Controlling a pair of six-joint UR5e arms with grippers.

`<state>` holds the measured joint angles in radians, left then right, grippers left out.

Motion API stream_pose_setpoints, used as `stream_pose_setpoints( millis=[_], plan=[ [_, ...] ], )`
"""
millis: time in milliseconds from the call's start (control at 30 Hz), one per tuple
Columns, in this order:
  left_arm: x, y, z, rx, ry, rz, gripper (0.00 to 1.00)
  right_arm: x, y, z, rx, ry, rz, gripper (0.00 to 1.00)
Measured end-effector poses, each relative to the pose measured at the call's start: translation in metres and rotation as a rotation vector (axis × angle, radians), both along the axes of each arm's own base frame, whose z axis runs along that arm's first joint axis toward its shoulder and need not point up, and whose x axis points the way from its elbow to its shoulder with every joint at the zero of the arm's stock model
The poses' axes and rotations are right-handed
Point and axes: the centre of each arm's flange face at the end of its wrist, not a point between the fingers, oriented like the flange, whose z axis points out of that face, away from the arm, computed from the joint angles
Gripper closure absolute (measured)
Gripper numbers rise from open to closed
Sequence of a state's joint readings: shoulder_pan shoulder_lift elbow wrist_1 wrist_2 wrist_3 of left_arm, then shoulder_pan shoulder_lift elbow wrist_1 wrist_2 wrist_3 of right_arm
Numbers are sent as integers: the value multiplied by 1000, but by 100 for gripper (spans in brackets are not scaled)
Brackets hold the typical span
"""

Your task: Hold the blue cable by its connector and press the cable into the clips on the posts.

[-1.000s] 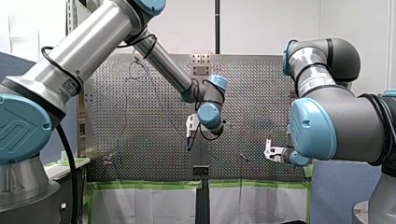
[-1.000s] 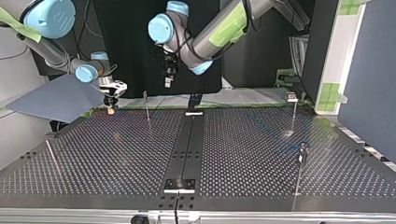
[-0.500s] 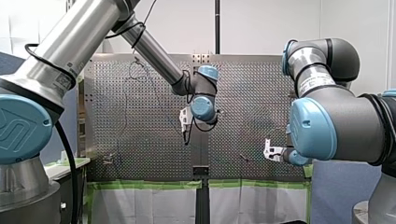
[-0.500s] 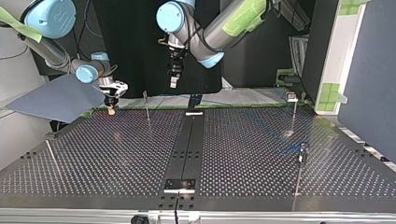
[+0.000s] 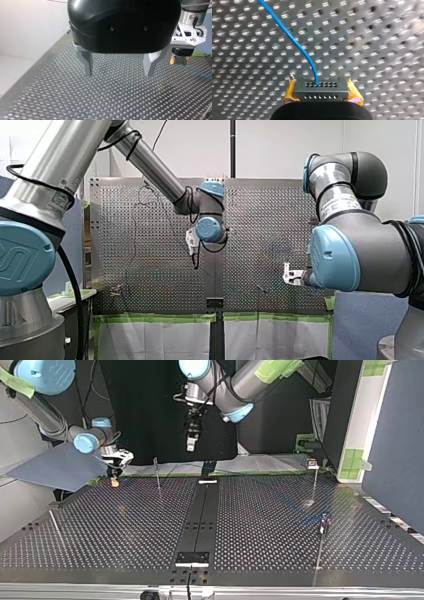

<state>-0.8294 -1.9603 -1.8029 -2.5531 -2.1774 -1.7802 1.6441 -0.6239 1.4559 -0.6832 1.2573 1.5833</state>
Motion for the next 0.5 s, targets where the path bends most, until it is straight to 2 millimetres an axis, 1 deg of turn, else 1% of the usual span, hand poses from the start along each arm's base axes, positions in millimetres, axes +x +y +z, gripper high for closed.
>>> stream_pose_setpoints(
  millis=[167,267,367,500],
  plan=[
    [-9,9,10,-15,-31,16,0,7,-2,33,-30,11,22,100],
    [-16,15,15,-14,-51,27,0,9,-2,50,-45,14,28,100],
    [-23,22,21,-22,-71,39,0,10,-1,57,-45,16,33,100],
    [-32,34,30,-39,-102,56,0,9,3,58,-36,18,36,100]
  ],
)
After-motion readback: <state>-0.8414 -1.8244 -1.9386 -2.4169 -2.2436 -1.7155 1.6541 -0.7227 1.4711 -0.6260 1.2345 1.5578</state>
